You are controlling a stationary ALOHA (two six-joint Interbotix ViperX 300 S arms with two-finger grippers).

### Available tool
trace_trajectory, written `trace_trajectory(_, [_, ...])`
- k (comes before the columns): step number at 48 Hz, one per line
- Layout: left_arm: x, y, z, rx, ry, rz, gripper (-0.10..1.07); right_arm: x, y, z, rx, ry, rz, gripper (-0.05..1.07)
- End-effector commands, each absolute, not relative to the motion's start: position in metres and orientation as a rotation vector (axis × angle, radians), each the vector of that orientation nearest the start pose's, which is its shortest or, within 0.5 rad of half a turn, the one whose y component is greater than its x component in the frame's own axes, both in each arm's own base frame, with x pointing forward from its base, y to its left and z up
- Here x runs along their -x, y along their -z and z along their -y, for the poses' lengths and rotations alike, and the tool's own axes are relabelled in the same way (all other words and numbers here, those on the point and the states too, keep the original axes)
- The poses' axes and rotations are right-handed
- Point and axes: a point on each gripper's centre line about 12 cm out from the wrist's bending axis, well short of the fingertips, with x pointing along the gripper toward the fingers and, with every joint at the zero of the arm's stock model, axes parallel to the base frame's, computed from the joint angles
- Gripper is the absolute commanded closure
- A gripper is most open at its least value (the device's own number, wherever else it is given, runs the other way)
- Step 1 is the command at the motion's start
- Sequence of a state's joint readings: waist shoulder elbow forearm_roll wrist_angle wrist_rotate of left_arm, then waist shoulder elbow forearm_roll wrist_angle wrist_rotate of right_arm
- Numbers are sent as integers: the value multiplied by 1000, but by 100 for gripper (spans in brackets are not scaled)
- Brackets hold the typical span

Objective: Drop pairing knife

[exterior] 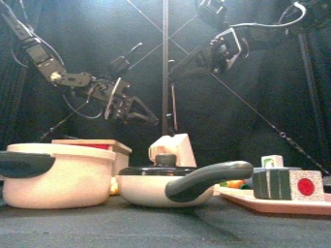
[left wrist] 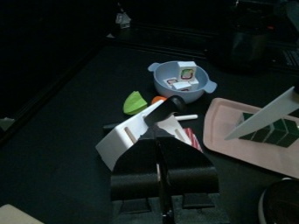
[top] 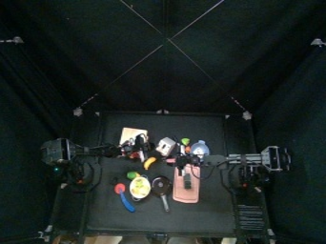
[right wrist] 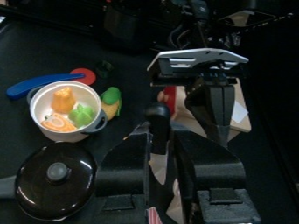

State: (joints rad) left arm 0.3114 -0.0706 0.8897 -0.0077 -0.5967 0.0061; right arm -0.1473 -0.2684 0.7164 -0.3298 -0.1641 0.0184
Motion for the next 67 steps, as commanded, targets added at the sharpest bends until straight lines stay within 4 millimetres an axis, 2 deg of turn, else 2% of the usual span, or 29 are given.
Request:
trace_trajectory(1, [-337,-199,-107,28,-308,-181,86,-348,-292,50,259,76,-232,62])
trace_trajectory(12, [-322,-205,-94,21,-284,-165,86,-322,-301,68,156,169,-195,61])
trace_trajectory(24, [-310,-201,-90,21,-282,-177,86,-304,-289,101,-21,315,-217,61])
trace_trajectory(34, [-309,-202,-89,23,-282,-175,86,-305,-252,128,-166,417,-329,61])
trace_trajectory(43, [-310,-202,-81,20,-256,-173,86,-310,-217,138,-224,440,-516,61])
trace_trajectory(56, [-313,-203,-76,18,-239,-165,86,-316,-193,143,-257,437,-673,61])
trace_trajectory(67, [-312,-202,-75,17,-237,-168,86,-318,-177,153,-276,459,-721,59])
